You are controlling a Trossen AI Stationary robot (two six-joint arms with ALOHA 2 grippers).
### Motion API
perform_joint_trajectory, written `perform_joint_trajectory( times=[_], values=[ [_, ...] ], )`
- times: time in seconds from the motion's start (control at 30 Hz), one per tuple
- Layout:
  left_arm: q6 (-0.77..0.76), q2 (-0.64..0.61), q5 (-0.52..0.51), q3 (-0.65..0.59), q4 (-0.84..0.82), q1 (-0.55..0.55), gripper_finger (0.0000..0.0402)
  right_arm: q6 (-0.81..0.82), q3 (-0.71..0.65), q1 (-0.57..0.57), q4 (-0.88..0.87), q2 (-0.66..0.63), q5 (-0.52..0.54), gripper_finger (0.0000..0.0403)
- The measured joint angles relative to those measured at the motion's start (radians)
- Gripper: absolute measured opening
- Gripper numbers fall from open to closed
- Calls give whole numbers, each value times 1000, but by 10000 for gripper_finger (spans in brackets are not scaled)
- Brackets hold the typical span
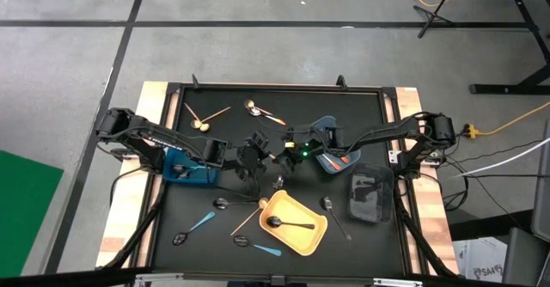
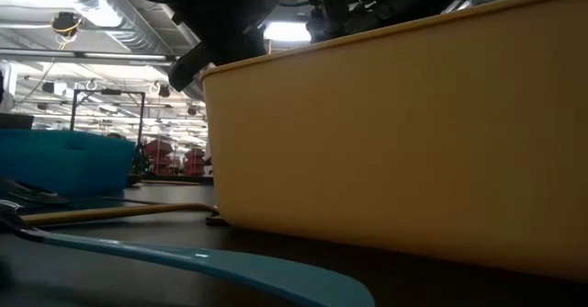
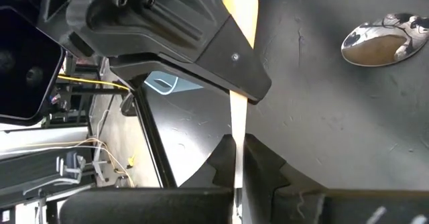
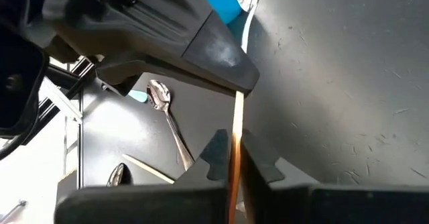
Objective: Sort silverware by color (type)
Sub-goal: Put the orange spoon into the gray bin
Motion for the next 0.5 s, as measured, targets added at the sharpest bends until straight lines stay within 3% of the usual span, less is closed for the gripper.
perform_joint_trajectory(
  times=[0.5],
  values=[
    [-4, 0, 5, 0, 11, 0, 37, -34, 1, 2, 15, 0, 9, 1]
  ],
)
